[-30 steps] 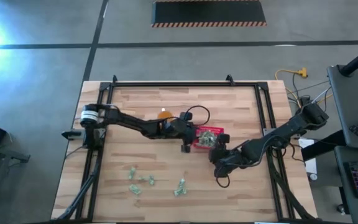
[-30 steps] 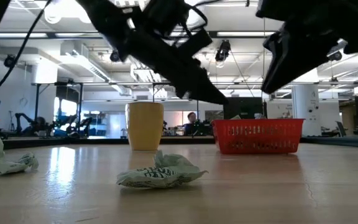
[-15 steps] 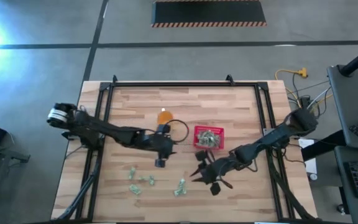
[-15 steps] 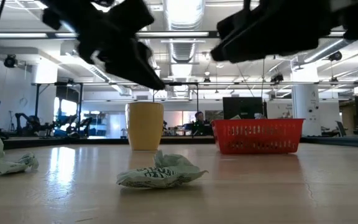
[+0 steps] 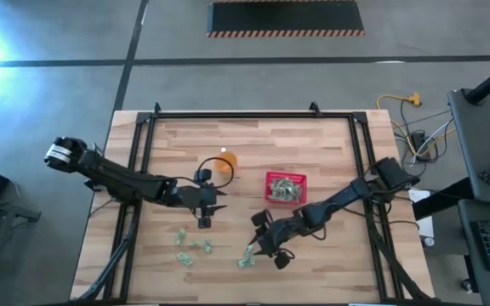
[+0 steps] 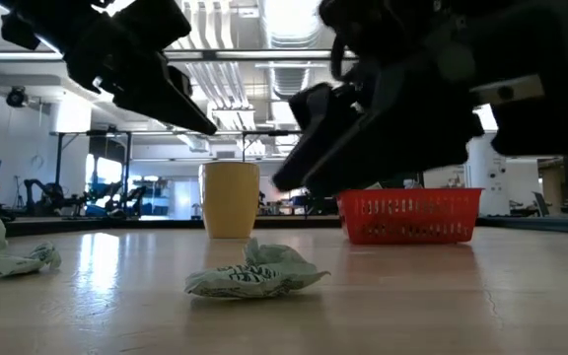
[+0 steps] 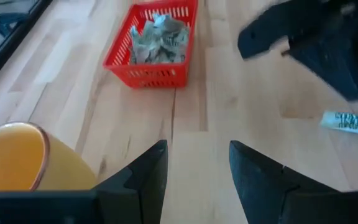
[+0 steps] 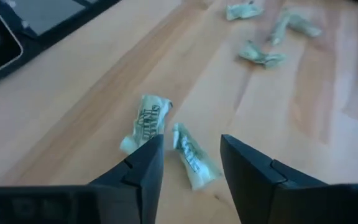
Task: Pick and place Stevia / Truvia into bins
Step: Put the stevia packet into the basket
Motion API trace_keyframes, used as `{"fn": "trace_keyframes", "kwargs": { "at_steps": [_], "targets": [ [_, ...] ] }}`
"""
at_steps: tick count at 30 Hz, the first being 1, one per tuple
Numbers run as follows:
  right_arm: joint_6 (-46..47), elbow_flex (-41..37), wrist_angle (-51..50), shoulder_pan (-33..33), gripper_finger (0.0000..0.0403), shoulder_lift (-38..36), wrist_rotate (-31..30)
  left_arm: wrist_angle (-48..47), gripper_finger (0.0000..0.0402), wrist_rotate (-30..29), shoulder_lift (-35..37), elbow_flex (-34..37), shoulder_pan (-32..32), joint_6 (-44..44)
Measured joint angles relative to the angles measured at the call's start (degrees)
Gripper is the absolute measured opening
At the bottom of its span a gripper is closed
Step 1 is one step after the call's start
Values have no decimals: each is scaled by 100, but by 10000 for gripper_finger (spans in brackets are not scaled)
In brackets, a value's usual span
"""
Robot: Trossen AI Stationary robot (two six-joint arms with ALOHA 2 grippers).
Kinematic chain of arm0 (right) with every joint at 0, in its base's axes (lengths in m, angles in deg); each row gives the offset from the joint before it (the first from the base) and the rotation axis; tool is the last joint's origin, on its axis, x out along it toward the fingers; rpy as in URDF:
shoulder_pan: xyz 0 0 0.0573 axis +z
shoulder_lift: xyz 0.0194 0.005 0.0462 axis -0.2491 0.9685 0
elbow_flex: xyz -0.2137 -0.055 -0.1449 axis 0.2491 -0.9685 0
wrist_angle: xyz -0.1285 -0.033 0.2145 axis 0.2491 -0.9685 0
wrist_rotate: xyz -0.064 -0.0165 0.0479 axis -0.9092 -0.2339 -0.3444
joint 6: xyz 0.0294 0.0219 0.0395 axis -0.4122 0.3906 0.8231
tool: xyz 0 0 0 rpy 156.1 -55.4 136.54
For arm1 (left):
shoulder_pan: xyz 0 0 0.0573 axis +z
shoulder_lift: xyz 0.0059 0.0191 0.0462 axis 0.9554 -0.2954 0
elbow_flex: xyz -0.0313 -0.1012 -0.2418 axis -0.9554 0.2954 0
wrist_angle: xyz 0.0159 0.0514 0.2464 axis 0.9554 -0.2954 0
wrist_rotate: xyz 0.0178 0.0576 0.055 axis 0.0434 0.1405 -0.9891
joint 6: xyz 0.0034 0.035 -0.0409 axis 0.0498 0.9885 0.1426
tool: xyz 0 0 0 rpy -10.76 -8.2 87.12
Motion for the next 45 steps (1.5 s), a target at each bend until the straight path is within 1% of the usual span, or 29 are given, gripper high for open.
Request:
{"fn": "trace_keyframes", "kwargs": {
  "at_steps": [4, 7, 12, 21, 37, 45],
  "targets": [
    [16, 184, -5, -18, 157, 318, 20, -61, 155, 4, 73, 8, -22, 4],
    [42, 306, -195, -49, 157, 440, 21, -124, 155, 4, 94, 9, -44, -1],
    [263, 386, -612, -156, 145, 419, 18, -164, 155, 7, 74, 11, -59, 0],
    [382, 362, -612, -177, 120, 428, 38, -167, 155, 5, 74, 9, -59, -2],
    [428, 358, -591, -183, 98, 438, 169, -169, 155, 7, 68, 9, -61, 0],
    [466, 358, -434, -183, 95, 440, 168, -170, 155, 7, 68, 9, -61, 0]
  ]
}}
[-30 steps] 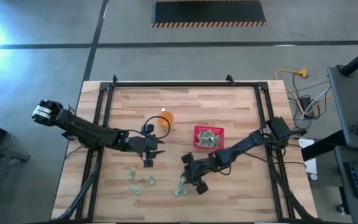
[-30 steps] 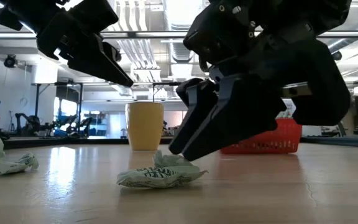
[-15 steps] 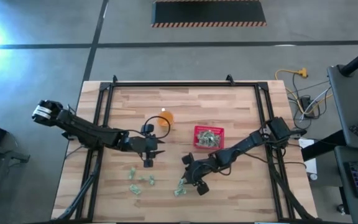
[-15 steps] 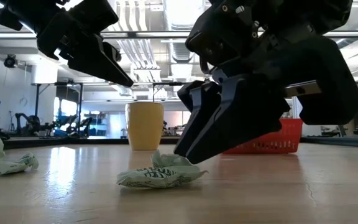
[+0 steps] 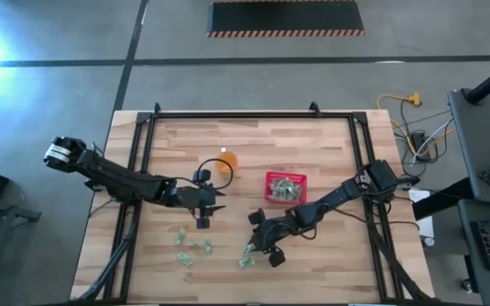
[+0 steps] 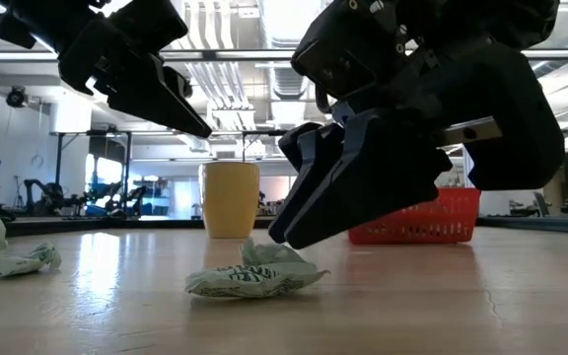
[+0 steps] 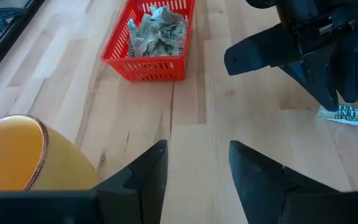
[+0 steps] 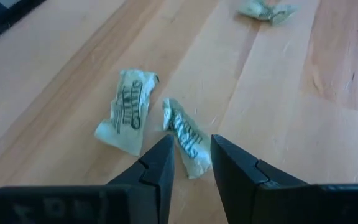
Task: Pick and place Stevia / Truvia into bins
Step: Put the stevia packet into the basket
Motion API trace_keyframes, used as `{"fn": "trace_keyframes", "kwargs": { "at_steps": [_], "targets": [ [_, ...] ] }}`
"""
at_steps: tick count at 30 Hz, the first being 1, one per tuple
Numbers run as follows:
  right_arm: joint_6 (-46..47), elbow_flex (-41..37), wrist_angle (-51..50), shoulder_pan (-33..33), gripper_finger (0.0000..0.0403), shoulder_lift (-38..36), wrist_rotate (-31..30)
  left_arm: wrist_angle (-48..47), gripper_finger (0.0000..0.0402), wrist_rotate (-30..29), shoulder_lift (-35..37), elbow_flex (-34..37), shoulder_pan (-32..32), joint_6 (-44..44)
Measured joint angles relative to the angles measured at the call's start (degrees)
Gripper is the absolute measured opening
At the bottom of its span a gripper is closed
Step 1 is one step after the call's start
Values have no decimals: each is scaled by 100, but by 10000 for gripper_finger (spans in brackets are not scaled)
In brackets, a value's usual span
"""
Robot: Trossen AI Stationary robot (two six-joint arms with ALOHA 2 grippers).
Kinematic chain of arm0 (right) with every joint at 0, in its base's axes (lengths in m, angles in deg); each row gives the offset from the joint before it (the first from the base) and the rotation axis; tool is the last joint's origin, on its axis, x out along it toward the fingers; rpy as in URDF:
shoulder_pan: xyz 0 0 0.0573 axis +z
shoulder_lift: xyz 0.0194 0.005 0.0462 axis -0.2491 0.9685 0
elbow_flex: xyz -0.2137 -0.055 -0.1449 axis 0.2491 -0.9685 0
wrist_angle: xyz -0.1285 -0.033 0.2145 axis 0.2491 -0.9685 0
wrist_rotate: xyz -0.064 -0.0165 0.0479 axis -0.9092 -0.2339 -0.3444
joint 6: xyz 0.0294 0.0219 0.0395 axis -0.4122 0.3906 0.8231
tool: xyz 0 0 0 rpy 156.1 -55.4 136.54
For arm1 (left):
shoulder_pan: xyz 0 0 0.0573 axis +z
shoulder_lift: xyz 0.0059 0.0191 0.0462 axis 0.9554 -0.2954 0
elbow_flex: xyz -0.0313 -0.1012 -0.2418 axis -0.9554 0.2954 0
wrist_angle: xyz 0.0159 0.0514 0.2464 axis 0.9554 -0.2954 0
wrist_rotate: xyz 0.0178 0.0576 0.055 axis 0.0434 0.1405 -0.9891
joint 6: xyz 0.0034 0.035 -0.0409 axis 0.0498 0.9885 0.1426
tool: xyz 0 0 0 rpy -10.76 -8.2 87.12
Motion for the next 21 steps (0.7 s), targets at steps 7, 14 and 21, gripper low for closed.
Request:
{"fn": "trace_keyframes", "kwargs": {
  "at_steps": [7, 14, 21],
  "targets": [
    [1, 0, 155, 0, 95, 0, -1, -1, 155, 0, 0, 0, 0, -2],
    [2, 69, 460, 2, 95, 296, 16, 3, 155, 0, 0, -2, 0, -11],
    [2, 469, -54, -32, 95, 555, 261, -25, 155, 1, 0, -4, 0, -13]
  ]
}}
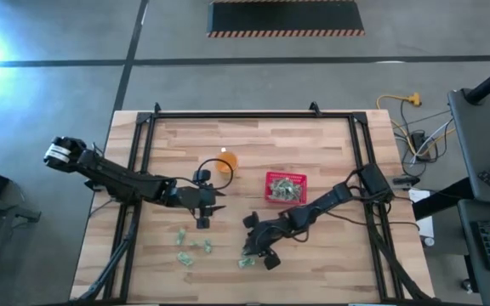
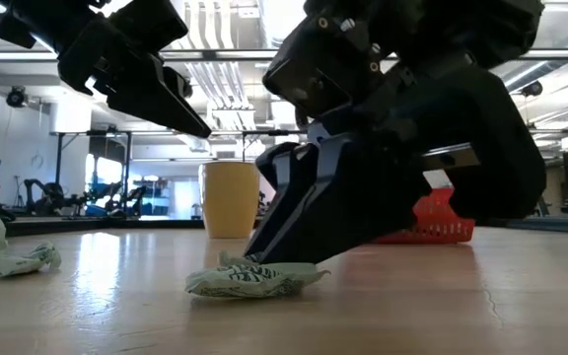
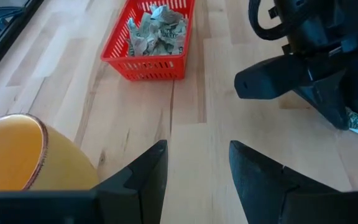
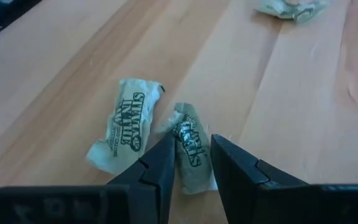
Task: Pick and place Stevia / Truvia into bins
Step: Put the stevia packet into the basket
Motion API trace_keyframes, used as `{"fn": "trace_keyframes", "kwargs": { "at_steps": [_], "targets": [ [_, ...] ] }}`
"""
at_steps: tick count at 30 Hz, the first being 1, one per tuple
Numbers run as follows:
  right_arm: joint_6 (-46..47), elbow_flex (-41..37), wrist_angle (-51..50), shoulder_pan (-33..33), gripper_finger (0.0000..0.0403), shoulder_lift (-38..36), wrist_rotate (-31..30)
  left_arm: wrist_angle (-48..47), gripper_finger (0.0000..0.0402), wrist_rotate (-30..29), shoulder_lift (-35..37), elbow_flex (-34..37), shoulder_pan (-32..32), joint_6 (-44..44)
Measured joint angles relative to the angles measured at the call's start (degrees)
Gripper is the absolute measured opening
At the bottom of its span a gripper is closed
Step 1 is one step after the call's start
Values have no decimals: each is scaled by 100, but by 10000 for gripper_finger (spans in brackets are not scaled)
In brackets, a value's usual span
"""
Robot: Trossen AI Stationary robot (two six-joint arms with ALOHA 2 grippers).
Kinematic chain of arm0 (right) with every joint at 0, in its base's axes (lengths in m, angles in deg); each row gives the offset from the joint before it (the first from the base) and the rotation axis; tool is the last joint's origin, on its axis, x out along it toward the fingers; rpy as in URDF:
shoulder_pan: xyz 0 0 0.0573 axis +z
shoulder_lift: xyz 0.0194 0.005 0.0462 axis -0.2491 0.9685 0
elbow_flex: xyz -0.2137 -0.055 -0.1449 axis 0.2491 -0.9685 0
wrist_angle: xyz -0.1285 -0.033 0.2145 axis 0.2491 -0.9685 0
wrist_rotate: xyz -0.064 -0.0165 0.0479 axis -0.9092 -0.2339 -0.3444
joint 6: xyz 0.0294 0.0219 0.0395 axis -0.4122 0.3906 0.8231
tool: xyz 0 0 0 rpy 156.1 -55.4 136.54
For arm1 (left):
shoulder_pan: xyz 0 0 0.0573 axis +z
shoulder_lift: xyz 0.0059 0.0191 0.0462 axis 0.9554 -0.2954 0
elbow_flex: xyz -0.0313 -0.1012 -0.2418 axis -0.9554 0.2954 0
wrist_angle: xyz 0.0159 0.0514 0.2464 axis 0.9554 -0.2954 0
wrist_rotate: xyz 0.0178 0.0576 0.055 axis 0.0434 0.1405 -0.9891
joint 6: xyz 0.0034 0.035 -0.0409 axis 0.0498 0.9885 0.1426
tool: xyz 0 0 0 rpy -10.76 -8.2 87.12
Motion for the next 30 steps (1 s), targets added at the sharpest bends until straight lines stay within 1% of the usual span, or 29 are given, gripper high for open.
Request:
{"fn": "trace_keyframes", "kwargs": {
  "at_steps": [5, 12, 17, 22, 24, 30],
  "targets": [
    [-14, 135, -323, -9, 86, -11, 0, -24, 155, 1, 0, 0, 0, 2],
    [-48, 135, -485, -9, 52, -65, 0, -31, 155, 1, 0, 0, 0, 2],
    [-70, 113, -929, -9, 34, -291, -2, -31, 155, 1, -1, 0, 0, 4],
    [-75, 100, -1495, -9, 28, -636, -33, -49, 155, 1, -2, 0, 0, 7],
    [-51, 99, -1771, -7, 28, -832, -243, -58, 155, 1, -2, 0, 1, 7],
    [229, -67, -2572, -11, 28, -1446, -1304, -72, 155, 1, 0, 0, 2, 7]
  ]
}}
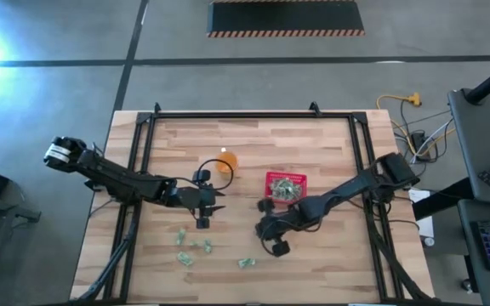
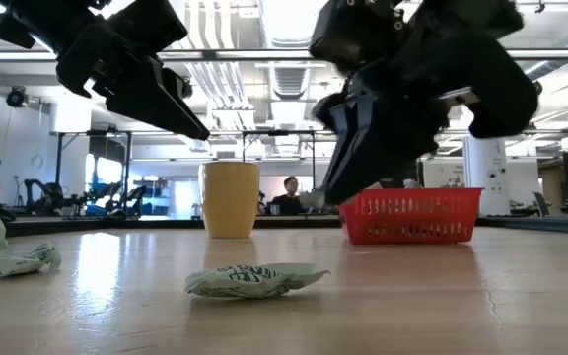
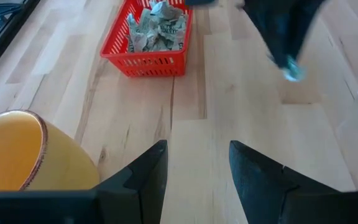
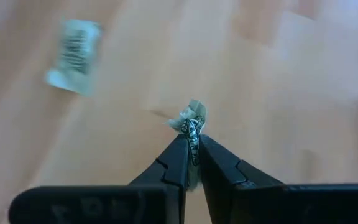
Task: Pick and place Stevia / Truvia into bins
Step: Put the stevia packet into the basket
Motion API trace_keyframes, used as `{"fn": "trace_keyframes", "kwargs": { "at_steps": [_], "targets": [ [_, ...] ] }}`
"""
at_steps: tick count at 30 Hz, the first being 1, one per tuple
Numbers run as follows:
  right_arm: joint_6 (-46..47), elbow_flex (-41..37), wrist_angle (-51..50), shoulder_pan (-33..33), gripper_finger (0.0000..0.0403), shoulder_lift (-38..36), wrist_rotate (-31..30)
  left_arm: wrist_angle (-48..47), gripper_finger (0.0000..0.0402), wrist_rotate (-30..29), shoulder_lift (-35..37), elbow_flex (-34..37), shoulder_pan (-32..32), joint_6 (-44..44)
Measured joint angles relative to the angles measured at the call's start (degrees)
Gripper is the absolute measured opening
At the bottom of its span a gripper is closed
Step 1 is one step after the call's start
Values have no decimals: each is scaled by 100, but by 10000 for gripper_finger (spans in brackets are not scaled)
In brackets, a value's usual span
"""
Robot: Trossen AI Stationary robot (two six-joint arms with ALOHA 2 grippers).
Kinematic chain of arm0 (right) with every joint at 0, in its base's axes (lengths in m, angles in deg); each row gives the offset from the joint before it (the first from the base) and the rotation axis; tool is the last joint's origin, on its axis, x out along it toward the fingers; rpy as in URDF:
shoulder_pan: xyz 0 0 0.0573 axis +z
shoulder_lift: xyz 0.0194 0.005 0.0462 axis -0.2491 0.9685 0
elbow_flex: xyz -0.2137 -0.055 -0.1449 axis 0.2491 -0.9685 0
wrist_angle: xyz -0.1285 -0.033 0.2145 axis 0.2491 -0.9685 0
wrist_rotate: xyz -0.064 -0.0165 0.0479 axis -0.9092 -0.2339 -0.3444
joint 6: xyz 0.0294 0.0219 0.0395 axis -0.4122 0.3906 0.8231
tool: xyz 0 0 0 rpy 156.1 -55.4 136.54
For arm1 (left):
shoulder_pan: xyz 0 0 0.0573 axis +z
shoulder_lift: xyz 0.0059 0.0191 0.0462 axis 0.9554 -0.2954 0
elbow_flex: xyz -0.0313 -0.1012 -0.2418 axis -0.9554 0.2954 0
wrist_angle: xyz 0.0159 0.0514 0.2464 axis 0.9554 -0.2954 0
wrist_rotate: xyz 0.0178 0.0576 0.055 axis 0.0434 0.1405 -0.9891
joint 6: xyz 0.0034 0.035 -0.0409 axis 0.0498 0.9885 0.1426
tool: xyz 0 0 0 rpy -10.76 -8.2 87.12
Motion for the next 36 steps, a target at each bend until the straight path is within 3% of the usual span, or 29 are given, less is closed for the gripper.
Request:
{"fn": "trace_keyframes", "kwargs": {
  "at_steps": [8, 14, 21, 28, 36],
  "targets": [
    [996, -363, -1318, 0, 28, -808, -1832, -82, 155, 0, -2, 2, -2, 2],
    [1733, -813, -1698, 2, 28, -1458, -2637, -96, 155, 0, -2, 2, -2, 4],
    [2445, -1374, -1695, -4, 28, -2059, -3236, -93, 155, 0, -2, 2, -1, 6],
    [2708, -1866, -1509, -11, 30, -2160, -3793, -94, 155, 0, -2, 2, -1, 4],
    [2481, -1879, -1398, -11, 87, -2132, -3818, -94, 155, 0, -2, 2, -1, 5]
  ]
}}
